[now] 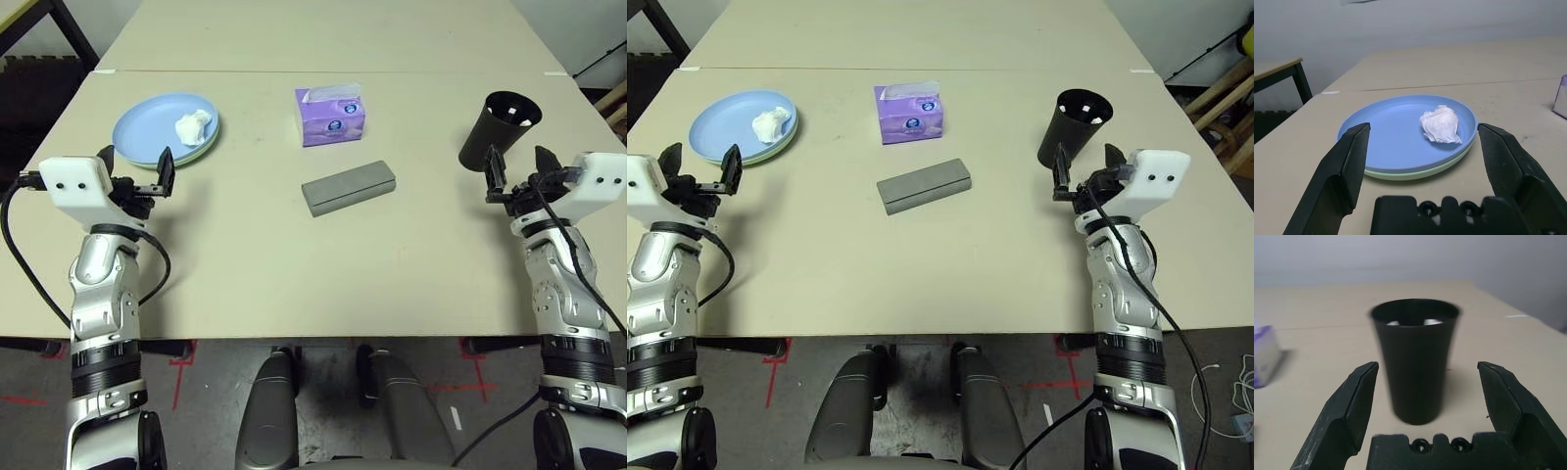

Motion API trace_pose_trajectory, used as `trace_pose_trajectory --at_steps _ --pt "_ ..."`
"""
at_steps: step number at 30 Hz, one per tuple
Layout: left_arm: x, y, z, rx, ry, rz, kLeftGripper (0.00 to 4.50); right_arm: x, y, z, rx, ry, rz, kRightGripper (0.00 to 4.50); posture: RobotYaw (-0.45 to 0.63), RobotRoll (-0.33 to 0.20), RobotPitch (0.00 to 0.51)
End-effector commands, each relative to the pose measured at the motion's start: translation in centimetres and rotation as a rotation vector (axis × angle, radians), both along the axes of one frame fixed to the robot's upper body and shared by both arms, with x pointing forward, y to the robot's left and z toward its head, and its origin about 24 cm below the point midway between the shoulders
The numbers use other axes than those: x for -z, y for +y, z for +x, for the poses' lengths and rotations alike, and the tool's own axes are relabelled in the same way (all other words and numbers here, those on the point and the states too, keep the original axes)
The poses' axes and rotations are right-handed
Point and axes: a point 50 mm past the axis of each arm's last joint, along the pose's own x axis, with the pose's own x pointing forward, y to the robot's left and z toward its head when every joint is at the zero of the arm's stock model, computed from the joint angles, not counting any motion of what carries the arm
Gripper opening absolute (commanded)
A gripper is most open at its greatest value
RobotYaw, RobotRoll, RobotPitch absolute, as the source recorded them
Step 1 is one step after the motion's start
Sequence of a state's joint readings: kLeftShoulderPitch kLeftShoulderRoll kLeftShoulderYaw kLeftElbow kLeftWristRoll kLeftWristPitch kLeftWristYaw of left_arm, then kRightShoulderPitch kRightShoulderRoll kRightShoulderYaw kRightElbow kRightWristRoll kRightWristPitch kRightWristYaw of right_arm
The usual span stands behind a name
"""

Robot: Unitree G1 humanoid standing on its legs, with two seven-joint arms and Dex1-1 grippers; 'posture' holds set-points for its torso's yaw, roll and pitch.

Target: Organize and tidy the items on the table.

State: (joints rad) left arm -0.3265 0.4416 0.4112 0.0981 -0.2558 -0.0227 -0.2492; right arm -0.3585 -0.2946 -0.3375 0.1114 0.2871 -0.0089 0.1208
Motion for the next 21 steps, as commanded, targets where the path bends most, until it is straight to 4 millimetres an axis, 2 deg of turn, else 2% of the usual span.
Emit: trace_pose_trajectory --at_steps 1,21 --pt "0.5 0.2 -0.4 0.01 0.011 -0.009 4.5 0.6 -0.9 -0.5 0.027 0.012 0.007 4.47 0.11 0.0 0.215" --pt "1.8 0.4 -0.7 0.038 0.119 -0.062 4.5 0.1 -0.6 0.0 -0.031 0.015 -0.022 4.47 0.11 0.0 0.205"
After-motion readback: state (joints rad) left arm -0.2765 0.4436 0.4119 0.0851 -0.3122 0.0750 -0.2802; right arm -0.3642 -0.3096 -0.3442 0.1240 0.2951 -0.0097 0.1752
